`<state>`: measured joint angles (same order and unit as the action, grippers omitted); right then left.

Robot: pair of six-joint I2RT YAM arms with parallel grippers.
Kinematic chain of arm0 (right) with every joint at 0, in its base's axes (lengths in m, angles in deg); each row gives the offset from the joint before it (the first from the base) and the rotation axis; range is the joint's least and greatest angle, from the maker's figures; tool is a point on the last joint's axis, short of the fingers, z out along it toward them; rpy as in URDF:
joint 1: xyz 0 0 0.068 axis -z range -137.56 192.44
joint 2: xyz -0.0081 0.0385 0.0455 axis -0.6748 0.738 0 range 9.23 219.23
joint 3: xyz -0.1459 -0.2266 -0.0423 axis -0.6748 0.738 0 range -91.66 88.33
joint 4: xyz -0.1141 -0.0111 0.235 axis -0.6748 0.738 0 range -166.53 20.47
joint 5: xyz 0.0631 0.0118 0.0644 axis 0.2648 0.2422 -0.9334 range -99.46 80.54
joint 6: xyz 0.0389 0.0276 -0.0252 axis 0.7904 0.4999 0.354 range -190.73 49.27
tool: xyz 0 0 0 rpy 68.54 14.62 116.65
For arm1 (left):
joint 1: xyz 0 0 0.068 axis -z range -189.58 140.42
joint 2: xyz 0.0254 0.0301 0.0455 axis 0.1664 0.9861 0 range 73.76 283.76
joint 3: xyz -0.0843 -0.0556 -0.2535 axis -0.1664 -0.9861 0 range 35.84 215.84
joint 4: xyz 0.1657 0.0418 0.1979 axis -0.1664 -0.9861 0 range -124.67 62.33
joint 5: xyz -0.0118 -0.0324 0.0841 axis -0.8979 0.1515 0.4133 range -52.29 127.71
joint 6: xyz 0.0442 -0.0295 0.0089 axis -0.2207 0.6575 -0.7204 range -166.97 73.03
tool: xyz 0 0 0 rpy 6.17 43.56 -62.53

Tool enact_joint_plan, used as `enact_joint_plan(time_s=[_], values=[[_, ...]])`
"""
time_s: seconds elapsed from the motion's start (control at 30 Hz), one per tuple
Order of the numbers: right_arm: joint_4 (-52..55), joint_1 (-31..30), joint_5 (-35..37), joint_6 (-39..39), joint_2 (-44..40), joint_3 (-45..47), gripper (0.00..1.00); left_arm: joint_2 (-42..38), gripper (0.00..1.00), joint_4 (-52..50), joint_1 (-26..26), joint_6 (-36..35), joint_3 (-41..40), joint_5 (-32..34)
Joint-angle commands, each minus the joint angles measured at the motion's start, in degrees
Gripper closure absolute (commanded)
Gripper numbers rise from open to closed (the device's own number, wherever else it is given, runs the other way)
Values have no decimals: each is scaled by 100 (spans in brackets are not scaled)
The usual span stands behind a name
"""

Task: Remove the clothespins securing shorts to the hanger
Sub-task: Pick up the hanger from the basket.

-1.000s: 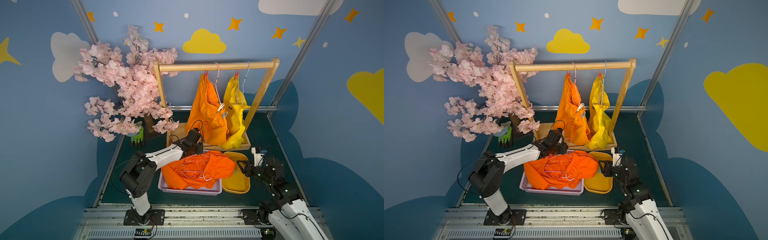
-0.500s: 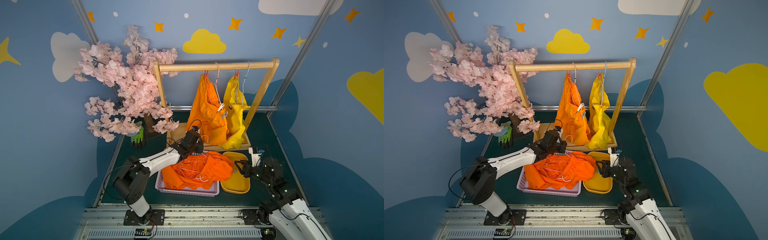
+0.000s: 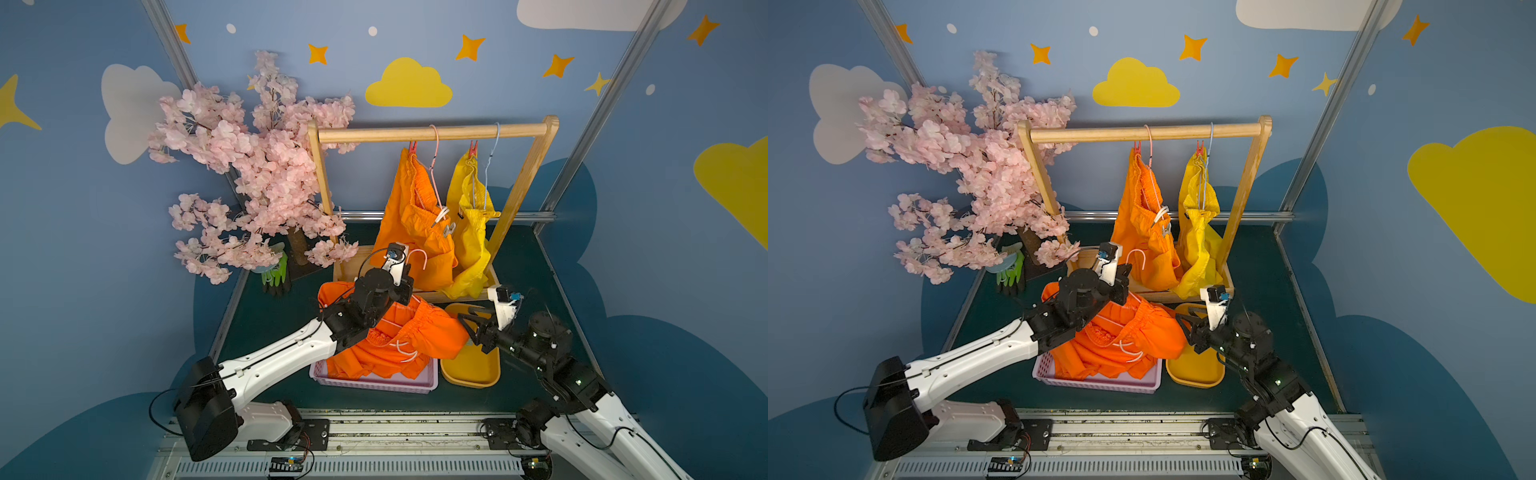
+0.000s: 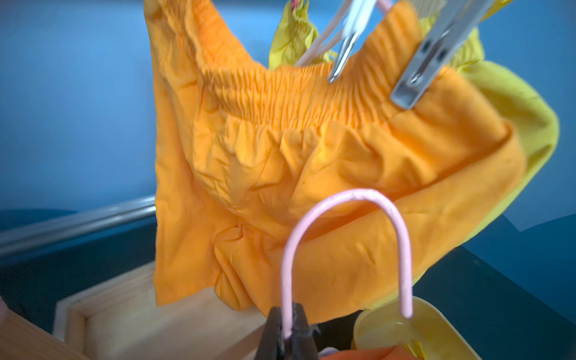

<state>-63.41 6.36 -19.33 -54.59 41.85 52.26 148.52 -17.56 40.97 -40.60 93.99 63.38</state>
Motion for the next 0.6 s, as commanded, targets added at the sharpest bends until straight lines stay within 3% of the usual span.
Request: enact_joint_plan(time_s=[0.0, 0.13, 0.37, 0.57], values=[[-477, -297, 100, -297, 229, -532, 54, -245, 97, 730, 266, -1155, -73, 803], [-651, -824, 262, -579, 770, -1014, 53, -488, 97, 873, 401, -1477, -43, 970], [-800, -1780, 892, -1060, 1810, -1747, 52, -904, 97, 820, 422, -1263, -40, 1003], [-768, -2143, 1697, -1035, 2407, -2001, 50, -1356, 97, 908, 421, -1047, -247, 1106]])
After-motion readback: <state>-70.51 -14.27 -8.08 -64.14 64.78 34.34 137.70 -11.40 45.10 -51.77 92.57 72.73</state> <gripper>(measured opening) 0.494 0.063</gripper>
